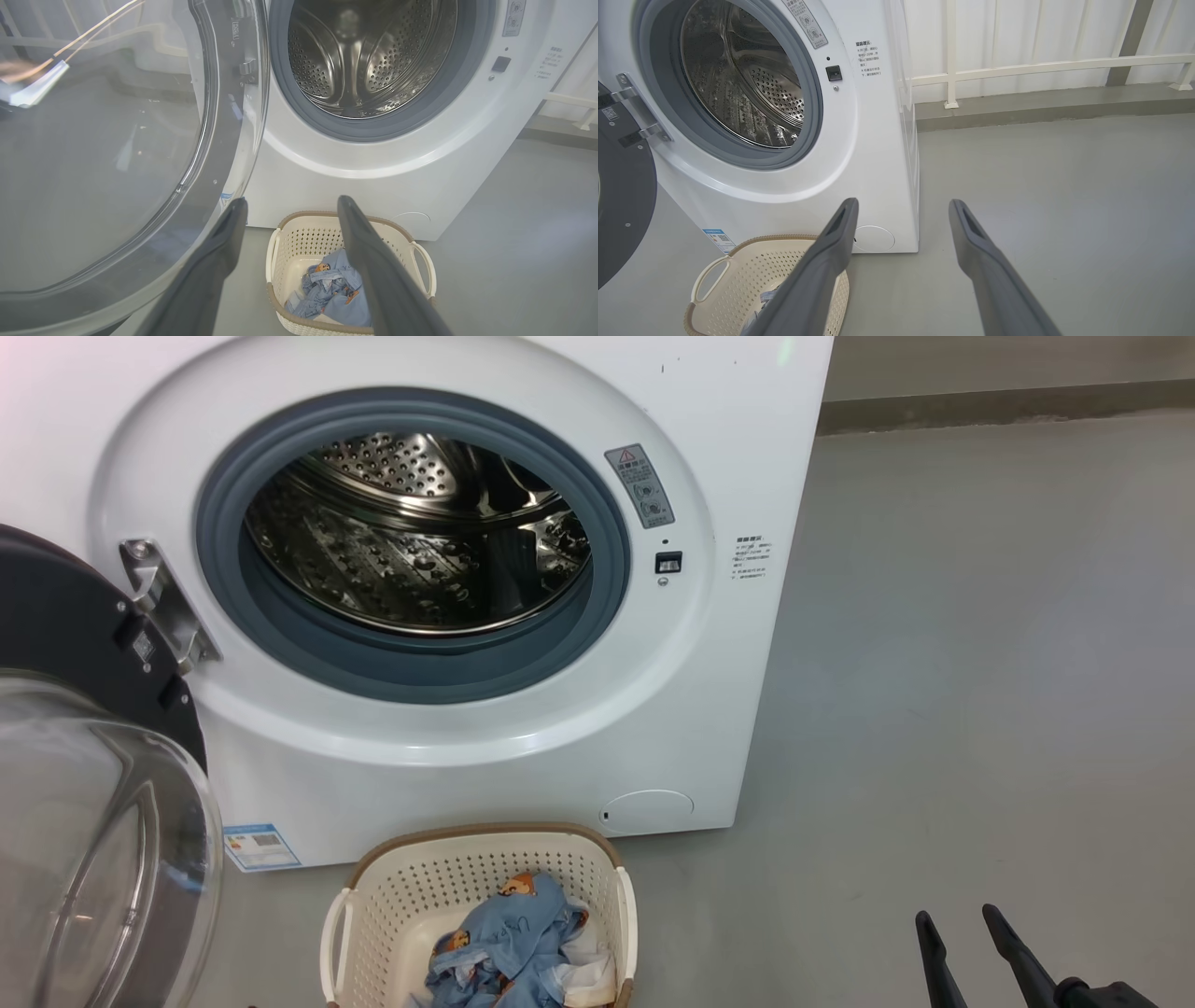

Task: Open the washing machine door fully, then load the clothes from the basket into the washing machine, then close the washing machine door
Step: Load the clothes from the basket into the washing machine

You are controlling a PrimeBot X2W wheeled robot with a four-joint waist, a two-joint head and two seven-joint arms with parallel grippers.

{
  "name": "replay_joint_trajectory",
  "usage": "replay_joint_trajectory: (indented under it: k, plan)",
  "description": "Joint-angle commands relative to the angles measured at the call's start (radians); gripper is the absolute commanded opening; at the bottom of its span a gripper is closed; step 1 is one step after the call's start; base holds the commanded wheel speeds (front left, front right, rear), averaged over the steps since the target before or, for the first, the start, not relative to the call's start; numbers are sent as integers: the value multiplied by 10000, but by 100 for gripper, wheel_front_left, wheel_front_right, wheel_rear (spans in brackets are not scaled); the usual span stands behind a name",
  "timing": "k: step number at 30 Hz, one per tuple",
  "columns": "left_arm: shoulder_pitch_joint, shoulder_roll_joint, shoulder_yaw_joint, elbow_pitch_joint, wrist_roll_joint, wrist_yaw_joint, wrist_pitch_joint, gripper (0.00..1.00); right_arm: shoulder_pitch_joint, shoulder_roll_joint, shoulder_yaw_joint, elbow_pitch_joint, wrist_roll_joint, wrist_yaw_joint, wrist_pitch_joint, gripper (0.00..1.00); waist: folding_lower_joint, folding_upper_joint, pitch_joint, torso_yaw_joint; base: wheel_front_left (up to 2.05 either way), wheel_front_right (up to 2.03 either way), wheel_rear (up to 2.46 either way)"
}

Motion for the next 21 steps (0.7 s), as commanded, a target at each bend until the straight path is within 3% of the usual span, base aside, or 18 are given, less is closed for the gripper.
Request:
replay_joint_trajectory:
  k: [1,21]
  plan:
    - [-358,53,261,-216,51,-15,-91,100,-257,-44,196,-229,-2,16,-118,100,0,-1,-1,4,0,0,0]
    - [-378,104,-311,-601,-105,-15,-91,100,-369,22,238,-212,-23,16,-118,100,0,-1,406,-230,0,0,0]
